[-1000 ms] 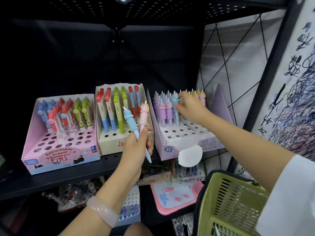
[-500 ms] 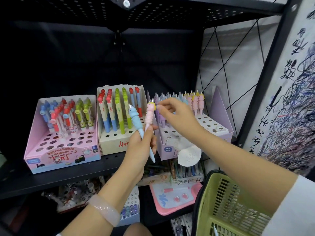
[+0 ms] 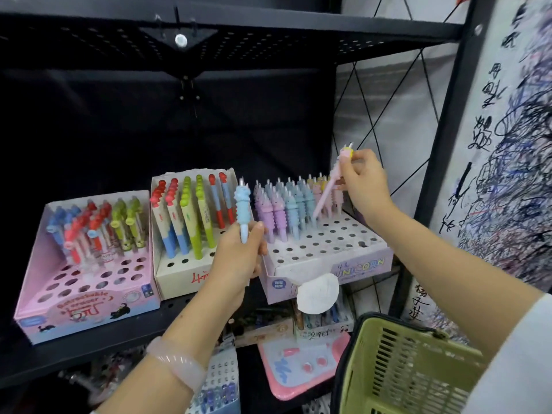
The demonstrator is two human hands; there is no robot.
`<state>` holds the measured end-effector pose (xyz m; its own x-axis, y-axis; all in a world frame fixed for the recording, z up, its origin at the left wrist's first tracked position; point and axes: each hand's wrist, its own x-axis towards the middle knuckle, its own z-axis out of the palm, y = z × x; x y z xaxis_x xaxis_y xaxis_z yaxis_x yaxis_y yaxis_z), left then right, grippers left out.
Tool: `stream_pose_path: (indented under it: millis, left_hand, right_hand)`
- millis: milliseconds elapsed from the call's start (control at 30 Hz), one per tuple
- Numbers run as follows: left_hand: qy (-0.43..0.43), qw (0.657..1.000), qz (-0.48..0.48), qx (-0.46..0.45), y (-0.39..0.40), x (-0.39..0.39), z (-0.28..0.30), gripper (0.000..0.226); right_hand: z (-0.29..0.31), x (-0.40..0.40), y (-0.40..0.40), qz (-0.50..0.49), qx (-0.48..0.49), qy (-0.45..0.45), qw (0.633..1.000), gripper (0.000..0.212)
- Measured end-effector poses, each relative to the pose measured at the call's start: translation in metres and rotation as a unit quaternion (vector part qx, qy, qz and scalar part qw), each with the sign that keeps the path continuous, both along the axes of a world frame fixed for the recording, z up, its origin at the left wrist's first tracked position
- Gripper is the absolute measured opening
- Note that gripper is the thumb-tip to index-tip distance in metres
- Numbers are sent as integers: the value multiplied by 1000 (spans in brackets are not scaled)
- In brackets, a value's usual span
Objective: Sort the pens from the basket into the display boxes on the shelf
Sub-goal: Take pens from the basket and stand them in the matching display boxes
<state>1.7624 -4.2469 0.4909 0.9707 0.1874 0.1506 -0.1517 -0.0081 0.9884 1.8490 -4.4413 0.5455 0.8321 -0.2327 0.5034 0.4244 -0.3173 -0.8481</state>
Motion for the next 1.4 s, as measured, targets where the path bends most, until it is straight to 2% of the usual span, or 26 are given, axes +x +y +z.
stream_pose_path:
  millis: [67, 167, 233, 400, 467, 667, 733, 767, 833, 900, 933, 1000, 1067, 1167, 1233, 1333, 1400]
  left_hand:
    - [-1, 1000, -1, 18, -5, 3, 1, 16]
    - [-10, 999, -8, 32, -13, 5, 0, 16]
    - [-15, 999, -8, 39, -16, 5, 1, 21]
    - [1, 1000, -25, -9, -18, 5, 2, 21]
    - [3, 999, -31, -15, -19, 5, 1, 22]
    - [-4, 999, -35, -20, -17, 4, -2, 22]
    - [-7, 999, -35, -31, -18, 3, -1, 22]
    - [-9, 999, -35, -33, -18, 2, 0, 21]
    - [-16, 999, -37, -28, -19, 0, 1, 21]
    - [-22, 999, -39, -20, -19, -2, 1, 19]
    - [-23, 999, -40, -17, -20, -2, 1, 19]
    - [-27, 999, -41, -6, -23, -3, 1, 19]
    - [-34, 999, -37, 16, -25, -4, 2, 22]
    - [-67, 994, -17, 84, -21, -5, 4, 22]
    - [-96, 984, -6, 153, -14, -6, 5, 23]
    - [-99, 963, -9, 249, -8, -4, 4, 34]
    - [-91, 957, -25, 273, -7, -4, 3, 36]
  right_hand:
    - [-3, 11, -12, -25, -69, 14, 997, 22]
    - [-13, 20, -16, -14, -104, 30, 994, 19]
    - [-21, 25, -15, -20, -162, 28, 986, 21]
    - [-19, 34, -8, 14, -246, 44, 968, 22]
    - [-22, 37, -3, 32, -306, 63, 949, 25]
    - [-41, 32, -5, 25, -361, 102, 927, 29]
    - [-41, 26, -5, 3, -375, 86, 923, 30]
    - [-40, 22, -3, -20, -361, 62, 930, 30]
    - [-33, 9, 7, -40, -242, 24, 969, 25]
    - [-22, -7, 21, 78, -72, 75, 991, 19]
    - [-19, -16, 29, 170, -26, 118, 978, 18]
    - [-18, -32, 43, 298, -46, 155, 941, 17]
    - [-20, -38, 51, 328, -55, 140, 933, 14]
    - [-16, -32, 50, 299, -1, 116, 947, 10]
    - [-10, -22, 38, 239, 30, 91, 966, 9]
    - [-3, 0, 6, 121, -26, 54, 991, 6]
    - [-2, 14, -15, 61, -38, 49, 996, 8]
